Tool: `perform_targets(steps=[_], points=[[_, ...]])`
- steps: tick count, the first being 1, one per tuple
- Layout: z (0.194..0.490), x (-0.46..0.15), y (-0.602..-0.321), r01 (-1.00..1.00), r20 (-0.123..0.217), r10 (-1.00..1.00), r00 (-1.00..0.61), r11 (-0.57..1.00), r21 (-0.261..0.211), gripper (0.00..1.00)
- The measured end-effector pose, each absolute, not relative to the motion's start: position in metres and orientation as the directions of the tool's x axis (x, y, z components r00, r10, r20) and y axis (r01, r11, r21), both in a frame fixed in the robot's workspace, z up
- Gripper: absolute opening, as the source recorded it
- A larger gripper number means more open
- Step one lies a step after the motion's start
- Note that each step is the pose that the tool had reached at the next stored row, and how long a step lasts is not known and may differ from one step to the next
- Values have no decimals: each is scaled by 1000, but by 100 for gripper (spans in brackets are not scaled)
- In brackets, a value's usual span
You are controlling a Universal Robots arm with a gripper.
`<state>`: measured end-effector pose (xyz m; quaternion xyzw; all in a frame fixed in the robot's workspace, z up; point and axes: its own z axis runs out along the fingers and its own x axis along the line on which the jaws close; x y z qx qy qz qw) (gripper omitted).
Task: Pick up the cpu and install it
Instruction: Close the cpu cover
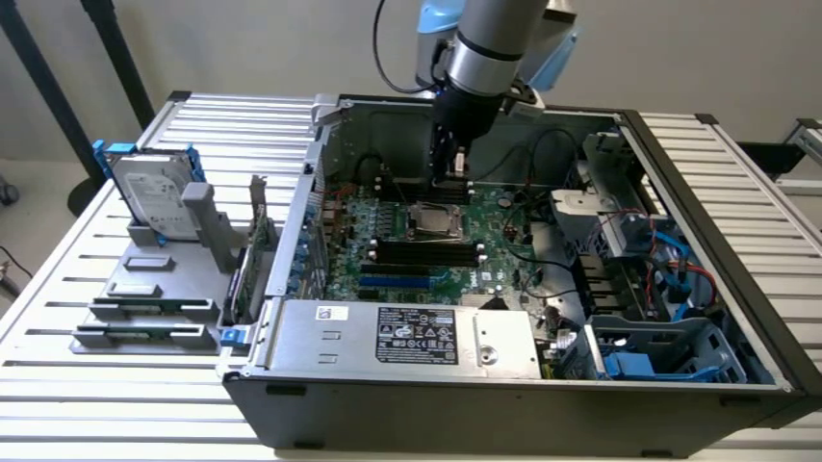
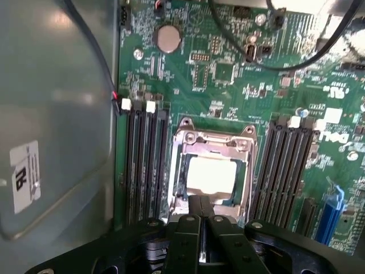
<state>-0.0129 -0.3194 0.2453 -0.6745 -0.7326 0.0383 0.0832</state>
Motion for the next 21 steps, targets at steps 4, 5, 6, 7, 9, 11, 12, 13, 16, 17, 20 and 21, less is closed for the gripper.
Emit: perform_targets(steps=[4, 5, 6, 7, 9, 11, 12, 13, 16, 17, 20, 21], points=[[244, -23, -319, 982, 81, 994, -76, 89, -169, 11], [243, -24, -319, 981, 82, 994, -76, 89, -169, 11], [242, -25, -319, 981, 82, 994, -76, 89, -170, 11], [242, -26, -319, 981, 83, 994, -76, 89, -170, 11], [240, -27, -319, 981, 83, 994, -74, 87, -172, 11], [238, -29, -320, 981, 84, 994, -71, 85, -174, 11], [237, -29, -320, 981, 84, 994, -70, 84, -175, 11], [236, -30, -320, 981, 84, 994, -68, 82, -175, 11], [234, -31, -322, 981, 84, 995, -61, 75, -177, 11], [232, -32, -322, 982, 84, 995, -58, 72, -177, 11], [229, -33, -324, 982, 84, 995, -48, 62, -178, 11], [228, -34, -324, 982, 84, 995, -45, 59, -178, 11]])
